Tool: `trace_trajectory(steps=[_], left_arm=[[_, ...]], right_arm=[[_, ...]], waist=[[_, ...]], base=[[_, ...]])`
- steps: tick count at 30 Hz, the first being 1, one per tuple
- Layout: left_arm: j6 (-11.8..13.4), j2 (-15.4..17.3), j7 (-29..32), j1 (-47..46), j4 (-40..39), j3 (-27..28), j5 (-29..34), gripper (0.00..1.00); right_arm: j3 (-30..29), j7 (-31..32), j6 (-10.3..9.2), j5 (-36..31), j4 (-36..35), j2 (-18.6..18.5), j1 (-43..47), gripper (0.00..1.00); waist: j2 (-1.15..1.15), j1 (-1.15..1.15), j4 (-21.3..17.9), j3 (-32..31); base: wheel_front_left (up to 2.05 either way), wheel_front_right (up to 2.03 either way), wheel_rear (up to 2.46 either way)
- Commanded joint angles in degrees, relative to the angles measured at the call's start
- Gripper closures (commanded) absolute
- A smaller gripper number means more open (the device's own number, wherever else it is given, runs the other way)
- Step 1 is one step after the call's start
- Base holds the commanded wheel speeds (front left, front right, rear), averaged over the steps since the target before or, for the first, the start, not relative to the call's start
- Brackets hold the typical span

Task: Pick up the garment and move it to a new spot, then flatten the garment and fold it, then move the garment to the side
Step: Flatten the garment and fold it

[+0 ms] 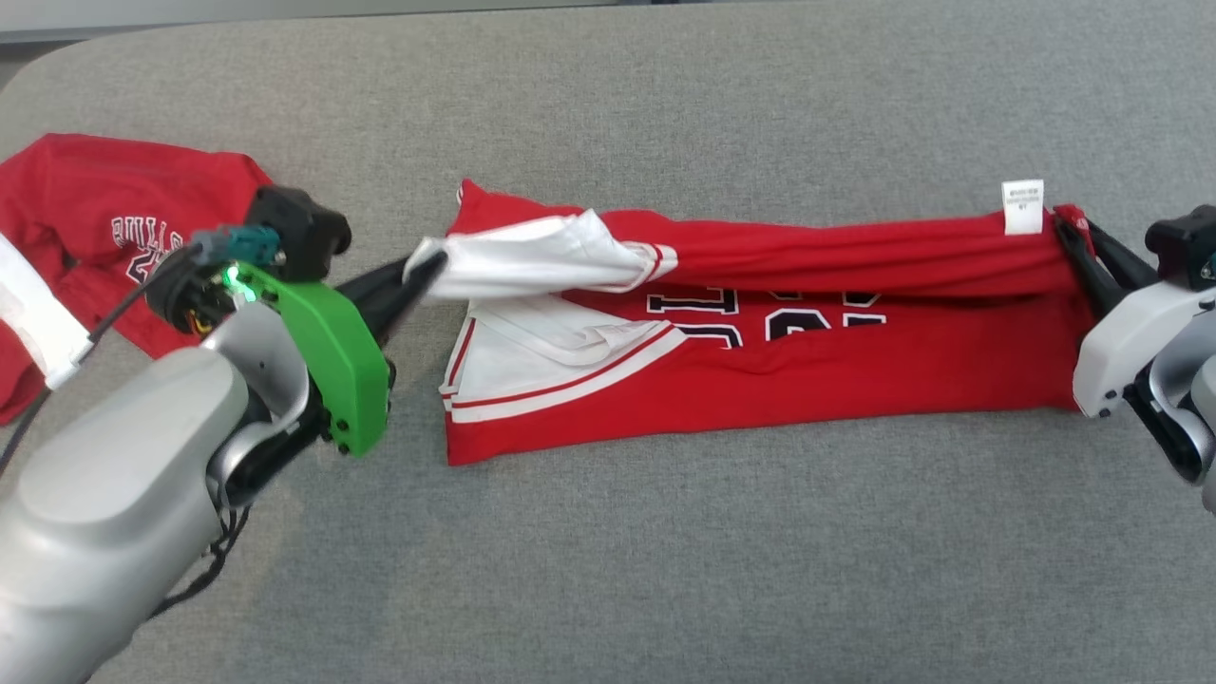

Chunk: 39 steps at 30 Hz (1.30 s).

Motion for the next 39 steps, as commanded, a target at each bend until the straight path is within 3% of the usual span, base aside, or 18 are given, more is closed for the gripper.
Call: trace_trajectory(steps=[1,5,11,24,25,26,27,29,30,39], left_arm=[[0.48,0.97,0.77,1.94,-1.48,-0.6,-0.6,1.0],[2.16,1.91,1.59,5.57,-4.97,-2.4,-0.29,1.0],[3.72,0.2,0.2,9.11,-5.26,-4.23,0.51,1.0],[3.44,-3.99,-2.62,12.12,1.56,-6.38,2.91,1.0],[3.32,-4.32,-2.72,12.36,2.05,-6.47,2.75,1.0],[3.21,-4.65,-2.46,12.74,2.69,-6.57,2.4,1.0],[3.07,-4.75,-2.27,13.0,3.14,-6.72,2.35,1.0],[3.2,-5.04,-2.61,13.22,3.85,-6.81,2.67,0.38],[3.56,-5.16,-3.11,13.34,4.25,-6.79,2.95,0.0],[6.43,-5.65,-9.57,14.32,5.44,-2.82,1.14,0.0]], right_arm=[[1.1,0.48,-0.12,1.07,-0.18,-0.95,1.19,1.0],[4.34,2.66,-0.12,4.34,-0.64,-2.75,2.91,1.0],[8.37,4.48,-0.12,8.0,-1.88,-5.03,3.83,1.0],[16.03,8.85,-0.12,16.82,-6.87,-8.86,4.22,1.0],[16.46,8.88,-0.11,17.59,-7.35,-8.82,4.34,0.82],[17.1,9.35,-0.11,18.25,-7.61,-9.08,4.46,0.06],[17.57,9.56,-0.11,18.77,-7.79,-9.35,4.48,0.0],[18.34,9.99,-0.11,20.18,-8.64,-9.77,4.5,0.0],[18.69,10.31,-0.11,21.22,-9.23,-10.04,4.56,0.0],[19.24,9.29,-0.1,32.79,-18.58,-14.86,6.29,0.0]], waist=[[0.0,0.0,0.88,-1.74],[0.0,0.0,0.93,-2.37],[0.0,0.0,0.38,-2.71],[0.0,0.0,-1.37,-4.18],[0.0,0.0,-1.44,-4.26],[0.0,0.0,-1.53,-4.4],[0.0,0.0,-1.62,-4.55],[0.0,0.0,-1.79,-5.0],[0.0,0.0,-1.88,-5.21],[0.0,0.0,-2.17,-6.7]], base=[[0.0,0.0,0.0],[0.0,0.0,0.0],[0.0,0.0,0.0],[0.0,0.0,0.0],[0.0,0.0,0.0],[0.0,0.0,0.0],[0.0,0.0,0.0],[0.0,0.0,0.0],[0.0,0.0,0.0],[0.0,0.0,0.0]])
